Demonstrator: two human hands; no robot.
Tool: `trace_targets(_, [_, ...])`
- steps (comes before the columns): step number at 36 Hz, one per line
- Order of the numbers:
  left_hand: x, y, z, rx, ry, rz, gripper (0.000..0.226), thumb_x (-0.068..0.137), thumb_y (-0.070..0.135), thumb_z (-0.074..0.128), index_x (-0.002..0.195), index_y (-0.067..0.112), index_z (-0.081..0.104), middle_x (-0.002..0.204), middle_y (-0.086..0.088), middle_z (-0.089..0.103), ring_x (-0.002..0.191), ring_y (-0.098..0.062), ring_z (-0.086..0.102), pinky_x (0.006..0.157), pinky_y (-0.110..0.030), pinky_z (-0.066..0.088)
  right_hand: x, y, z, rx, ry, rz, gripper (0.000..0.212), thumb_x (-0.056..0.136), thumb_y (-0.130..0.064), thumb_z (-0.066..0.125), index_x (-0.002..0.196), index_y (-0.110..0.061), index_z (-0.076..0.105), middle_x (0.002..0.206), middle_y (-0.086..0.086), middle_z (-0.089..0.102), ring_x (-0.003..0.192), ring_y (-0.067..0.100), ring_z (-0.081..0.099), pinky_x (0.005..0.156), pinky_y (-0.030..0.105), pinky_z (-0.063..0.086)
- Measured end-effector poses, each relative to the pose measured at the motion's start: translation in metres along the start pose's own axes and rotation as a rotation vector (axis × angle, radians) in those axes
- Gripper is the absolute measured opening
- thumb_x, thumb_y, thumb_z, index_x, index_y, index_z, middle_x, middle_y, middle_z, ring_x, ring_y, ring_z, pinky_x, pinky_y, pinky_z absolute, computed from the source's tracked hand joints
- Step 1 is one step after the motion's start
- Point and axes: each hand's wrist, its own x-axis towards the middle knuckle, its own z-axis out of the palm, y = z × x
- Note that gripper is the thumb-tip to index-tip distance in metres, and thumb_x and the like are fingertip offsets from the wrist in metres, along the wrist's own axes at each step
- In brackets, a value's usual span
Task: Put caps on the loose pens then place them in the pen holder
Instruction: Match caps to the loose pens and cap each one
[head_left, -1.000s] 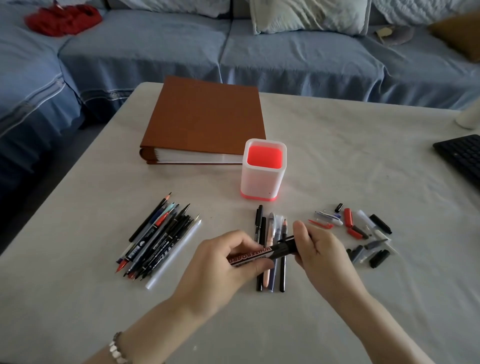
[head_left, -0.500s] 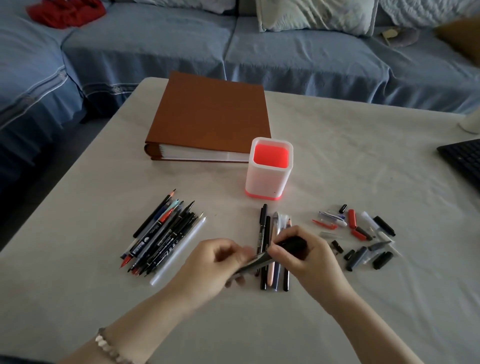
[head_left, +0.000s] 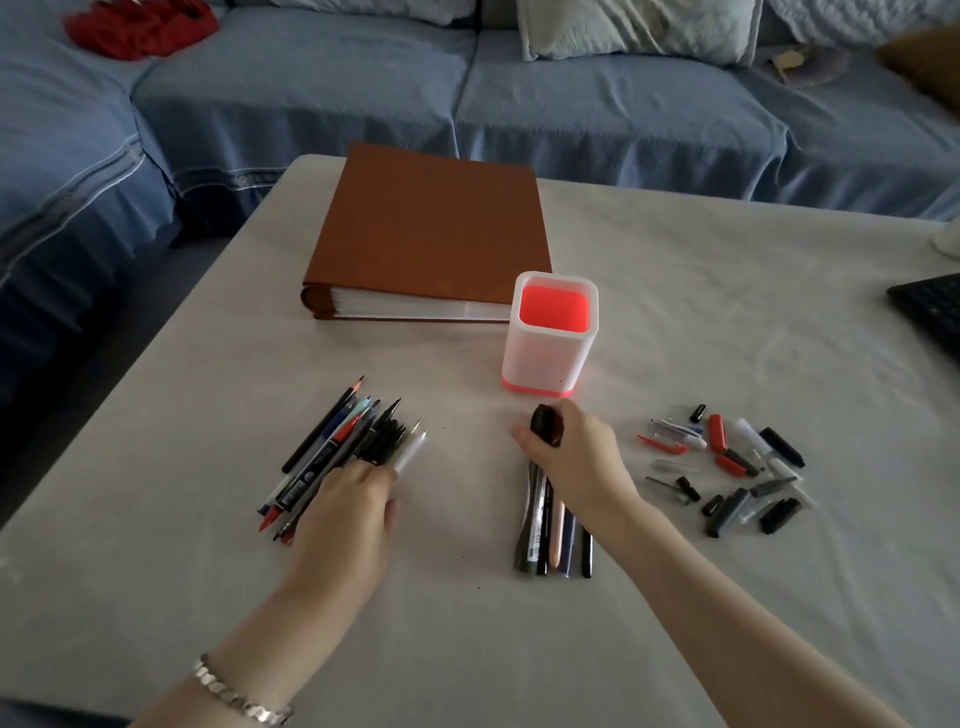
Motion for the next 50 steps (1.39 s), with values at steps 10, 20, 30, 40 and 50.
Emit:
trace_targets(10, [0.005,0.015,0.004,0.097,-0.102,0.061,0.040,0.030,-0.002,0.086,0.054,0.010,0.056,0.048,-0.004,0.055,0.044,-0.025,0.056,0.033,-0.023,0.040,-0.009,0.018,0.002,-0.304,0.096,-0.110,0.036,0.086,-0.036,0.056,0.115,-0.015,0.054,0.112,0.003,0.057,0.111,0.022,0.047,0.082,0.033,0.042])
trace_targets(20, [0.012,0.048,0.011,-0.406,-0.070,-0.032,0.010,0.085,0.010,0.056,0.092,0.009,0.063,0.079,-0.003,0.053,0.065,-0.017,0.051,0.065,-0.026,0.039,-0.007,0.079,-0.079,-0.336,0.271,0.055,0.018,0.083,-0.009,0.057,0.098,-0.011,0.067,0.103,0.008,0.062,0.101,0.029,0.052,0.076,0.028,0.036])
trace_targets(30, [0.012,0.066,0.016,-0.447,-0.074,0.024,0.013,0.088,0.012,0.051,0.077,0.010,0.058,0.062,-0.004,0.060,0.056,-0.018,0.054,0.052,-0.017,0.037,-0.004,0.131,-0.134,-0.509,0.245,0.334,0.022,0.082,-0.008,0.051,0.099,-0.009,0.066,0.107,0.016,0.061,0.099,0.035,0.053,0.069,0.031,0.036])
trace_targets(40, [0.016,0.083,0.017,-0.559,-0.092,0.028,0.016,0.088,0.014,0.051,0.074,0.020,0.055,0.067,-0.008,0.065,0.067,-0.031,0.060,0.067,-0.044,0.048,-0.004,0.142,-0.147,-0.396,0.210,0.327,0.012,0.082,-0.012,0.059,0.090,-0.011,0.067,0.090,0.011,0.067,0.086,0.031,0.060,0.069,0.031,0.044])
trace_targets(50, [0.009,0.093,0.000,-0.638,-0.178,0.056,0.016,0.090,0.020,0.050,0.079,0.024,0.061,0.069,-0.002,0.064,0.057,-0.014,0.055,0.057,-0.028,0.043,-0.030,0.082,-0.145,0.888,0.151,0.283,0.016,0.084,0.001,0.056,0.092,-0.011,0.063,0.076,0.004,0.068,0.065,0.011,0.067,0.068,0.021,0.058])
